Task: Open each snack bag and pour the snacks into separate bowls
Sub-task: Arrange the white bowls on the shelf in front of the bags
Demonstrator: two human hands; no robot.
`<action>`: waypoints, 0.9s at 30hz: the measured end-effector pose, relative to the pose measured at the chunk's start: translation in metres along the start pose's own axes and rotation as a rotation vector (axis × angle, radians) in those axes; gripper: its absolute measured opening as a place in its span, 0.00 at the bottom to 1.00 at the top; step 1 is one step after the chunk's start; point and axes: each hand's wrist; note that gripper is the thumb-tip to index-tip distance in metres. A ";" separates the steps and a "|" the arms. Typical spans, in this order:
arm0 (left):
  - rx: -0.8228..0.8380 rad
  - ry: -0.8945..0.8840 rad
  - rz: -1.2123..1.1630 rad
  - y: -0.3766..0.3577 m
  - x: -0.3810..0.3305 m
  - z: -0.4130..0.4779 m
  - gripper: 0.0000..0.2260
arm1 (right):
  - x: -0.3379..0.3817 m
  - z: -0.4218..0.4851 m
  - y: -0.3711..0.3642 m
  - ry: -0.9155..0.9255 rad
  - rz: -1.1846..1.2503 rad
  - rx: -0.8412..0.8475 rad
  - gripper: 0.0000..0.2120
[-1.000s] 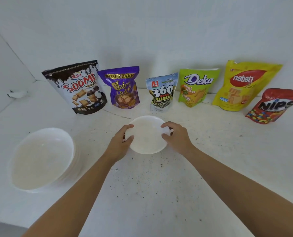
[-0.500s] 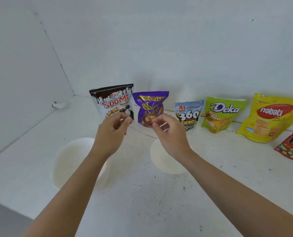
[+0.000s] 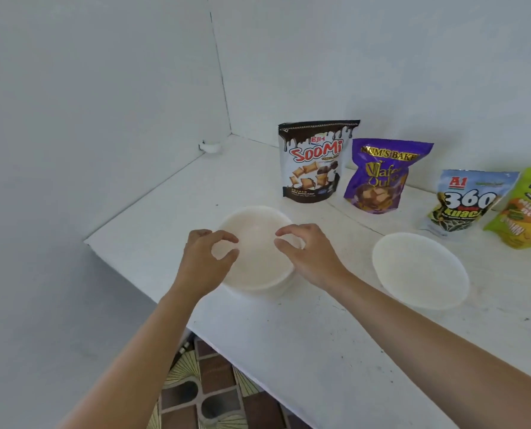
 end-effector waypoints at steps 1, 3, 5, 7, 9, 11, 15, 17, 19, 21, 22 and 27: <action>0.051 0.023 -0.039 -0.001 0.005 -0.001 0.11 | 0.000 0.000 -0.005 -0.023 -0.005 0.021 0.13; 0.098 0.028 -0.081 -0.002 0.011 -0.002 0.16 | -0.001 0.001 -0.013 -0.050 -0.030 0.046 0.16; 0.121 0.023 -0.104 -0.001 0.014 -0.002 0.21 | -0.001 0.002 -0.016 -0.058 -0.053 0.055 0.22; 0.139 0.028 -0.105 0.004 0.014 0.001 0.24 | -0.001 0.003 -0.015 -0.061 -0.068 0.051 0.25; 0.146 0.023 -0.124 0.010 0.012 0.004 0.25 | 0.002 0.003 -0.012 -0.061 -0.083 0.042 0.26; 0.135 0.006 -0.155 0.018 0.007 0.005 0.25 | 0.006 0.002 -0.008 -0.047 -0.082 0.026 0.26; 0.089 -0.069 -0.200 0.033 -0.013 0.008 0.24 | 0.022 -0.001 0.009 0.018 -0.008 -0.073 0.27; 0.086 -0.111 -0.235 0.040 -0.030 0.010 0.25 | 0.033 -0.005 0.025 0.042 0.059 -0.155 0.26; 0.088 -0.155 -0.276 0.042 -0.051 0.013 0.26 | 0.042 -0.011 0.044 0.075 0.109 -0.231 0.26; 0.091 -0.205 -0.327 0.040 -0.076 0.013 0.26 | 0.048 -0.020 0.064 0.108 0.131 -0.305 0.26; 0.094 -0.231 -0.353 0.036 -0.089 0.013 0.27 | 0.048 -0.026 0.075 0.119 0.136 -0.346 0.26; 0.151 -0.369 -0.398 0.000 -0.156 0.009 0.29 | 0.032 -0.062 0.137 0.108 0.120 -0.534 0.25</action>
Point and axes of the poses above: each hand's wrist, its own z-axis towards the middle knuckle, its own y-axis out of the back of the hand, x = y × z, and after that the axes turned 4 degrees about x, right-handed
